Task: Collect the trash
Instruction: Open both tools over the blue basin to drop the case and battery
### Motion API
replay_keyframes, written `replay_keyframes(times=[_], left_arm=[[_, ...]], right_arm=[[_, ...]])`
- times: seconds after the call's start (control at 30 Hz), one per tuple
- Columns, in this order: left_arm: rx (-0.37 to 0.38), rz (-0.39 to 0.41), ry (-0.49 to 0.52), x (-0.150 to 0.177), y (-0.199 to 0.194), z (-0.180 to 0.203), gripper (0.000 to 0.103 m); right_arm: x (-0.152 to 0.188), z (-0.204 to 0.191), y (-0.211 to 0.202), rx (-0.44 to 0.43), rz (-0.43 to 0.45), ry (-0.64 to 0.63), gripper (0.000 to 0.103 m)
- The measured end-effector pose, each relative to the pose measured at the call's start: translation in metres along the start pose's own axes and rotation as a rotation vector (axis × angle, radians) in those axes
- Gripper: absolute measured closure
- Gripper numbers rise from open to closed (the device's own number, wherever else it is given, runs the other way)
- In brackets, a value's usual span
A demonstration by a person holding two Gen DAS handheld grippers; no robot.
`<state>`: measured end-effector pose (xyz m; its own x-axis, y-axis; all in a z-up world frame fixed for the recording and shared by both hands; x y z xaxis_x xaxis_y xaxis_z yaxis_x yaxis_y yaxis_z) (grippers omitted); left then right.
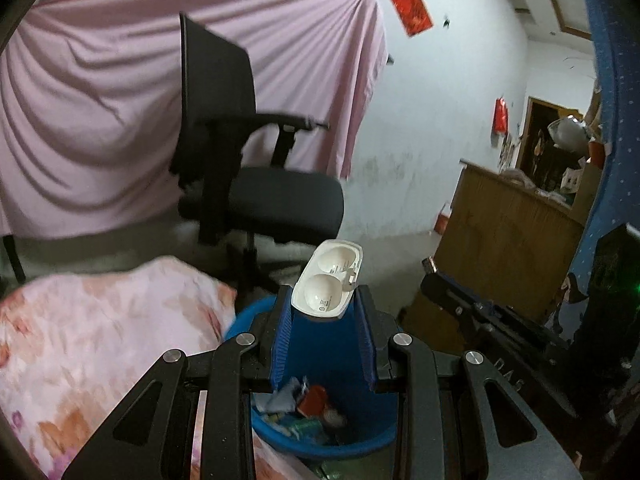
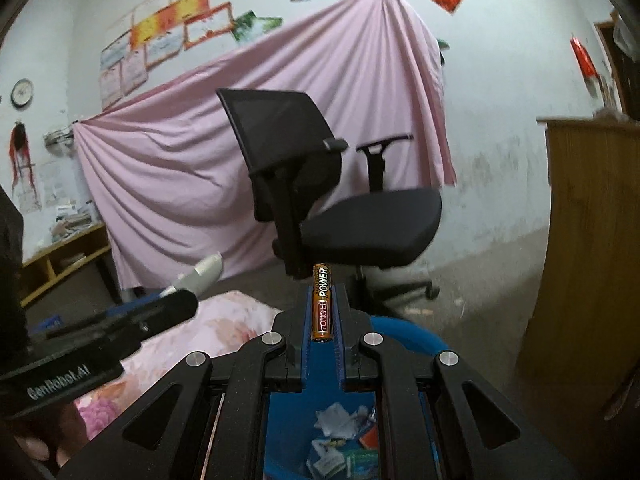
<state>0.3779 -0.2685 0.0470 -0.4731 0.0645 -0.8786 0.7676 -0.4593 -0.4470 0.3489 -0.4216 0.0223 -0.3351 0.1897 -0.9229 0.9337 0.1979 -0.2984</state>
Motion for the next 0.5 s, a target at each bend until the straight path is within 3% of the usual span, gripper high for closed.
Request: replay_keyframes(times=[0.23, 0.5], left_arm=[[0.012, -0.109, -0.069, 0.003, 0.014, -0.003, 0.077], [-0.006, -0.111, -0.097, 0.004, 0.006, -0.009, 0.076]], right_arm=[[0.006, 0.01, 0.009, 0.009, -0.064, 0.031, 0.094], [0.008, 0.01, 0.009, 0.018, -0.089, 0.043, 0.094]])
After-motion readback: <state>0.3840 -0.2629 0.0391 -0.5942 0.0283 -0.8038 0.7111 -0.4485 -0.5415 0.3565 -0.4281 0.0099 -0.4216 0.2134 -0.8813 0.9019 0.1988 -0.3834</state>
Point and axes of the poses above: each gripper's, at about its wrist camera, not at the fingertips, and y roughly the way its jaws point, z to its right, x to its underside, the point moved 1 cm from there along y, roughly the way its jaws point, and after that the axes turned 1 degree about z, right-handed, at the moved point
